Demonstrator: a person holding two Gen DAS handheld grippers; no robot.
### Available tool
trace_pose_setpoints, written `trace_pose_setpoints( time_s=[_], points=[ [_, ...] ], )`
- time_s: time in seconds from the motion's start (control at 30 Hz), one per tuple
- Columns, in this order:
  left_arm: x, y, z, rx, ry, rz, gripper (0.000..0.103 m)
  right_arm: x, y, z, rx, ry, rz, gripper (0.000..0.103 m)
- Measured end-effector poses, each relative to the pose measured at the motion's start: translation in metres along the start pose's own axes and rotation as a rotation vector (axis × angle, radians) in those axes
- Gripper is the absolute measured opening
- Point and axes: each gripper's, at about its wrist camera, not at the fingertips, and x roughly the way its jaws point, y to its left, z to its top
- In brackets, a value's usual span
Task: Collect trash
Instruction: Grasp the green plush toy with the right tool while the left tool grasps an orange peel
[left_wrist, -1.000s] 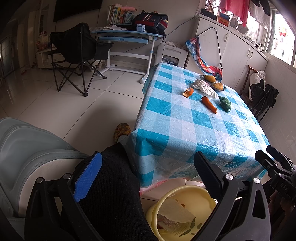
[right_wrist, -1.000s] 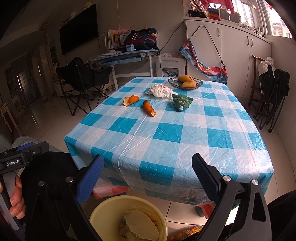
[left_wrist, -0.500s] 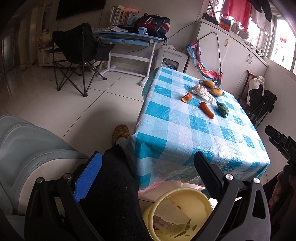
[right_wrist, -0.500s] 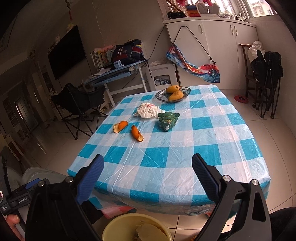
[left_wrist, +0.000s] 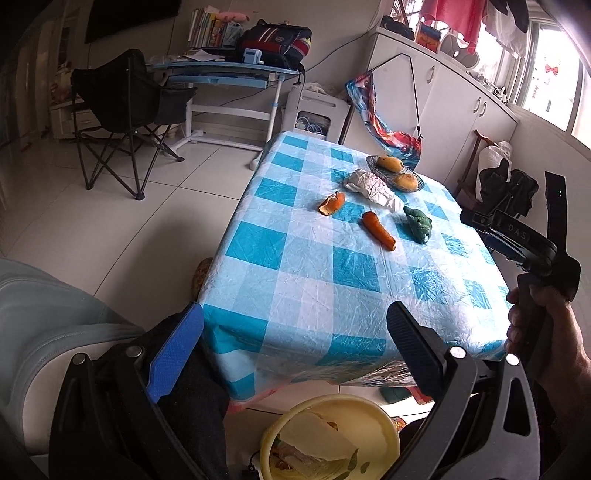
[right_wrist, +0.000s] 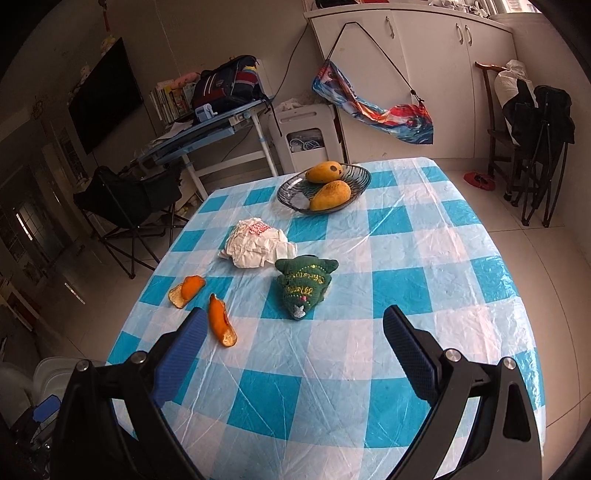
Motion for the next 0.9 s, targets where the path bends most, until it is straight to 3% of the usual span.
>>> trace_pose_setpoints(
  time_s=[0.13, 0.33, 0.43, 0.5, 0.6, 0.73, 0.83, 0.9],
  points=[
    [0.029, -0.025, 0.020, 0.022, 0.023, -0.030, 0.096, 0.037, -0.003, 0.015, -0.046, 0.073, -0.025, 0.092],
    [0.076, -0.055, 0.044, 0.031, 0.061, -0.054, 0.096, 0.085, -0.005, 0.028, -0.103, 0.161, -0.016, 0.082],
    [0.103, -0.066, 0.056, 0.028, 0.071, -0.057, 0.096, 0.097, -0.004, 0.025, -0.133, 0.188, -0.001, 0.071],
    [0.121, -0.076, 0.062, 0.028, 0.078, -0.055, 0.096, 0.103, -0.007, 0.022, -0.135, 0.228, 0.008, 0.047],
    [0.149, -0.091, 0.070, 0.042, 0.096, -0.043, 0.096, 0.096, -0.012, 0.025, -0.123, 0.224, 0.025, 0.039],
    [0.185, -0.103, 0.078, 0.051, 0.153, -0.005, 0.096, 0.083, -0.031, 0.034, -0.036, 0.188, 0.049, 0.038],
    [0.200, -0.111, 0.085, 0.069, 0.191, 0.045, 0.088, 0.075, -0.042, 0.038, 0.027, 0.161, 0.079, 0.038],
    [0.209, -0.121, 0.087, 0.137, 0.207, 0.075, 0.073, 0.071, -0.045, 0.038, 0.060, 0.156, 0.105, 0.038]
  ],
)
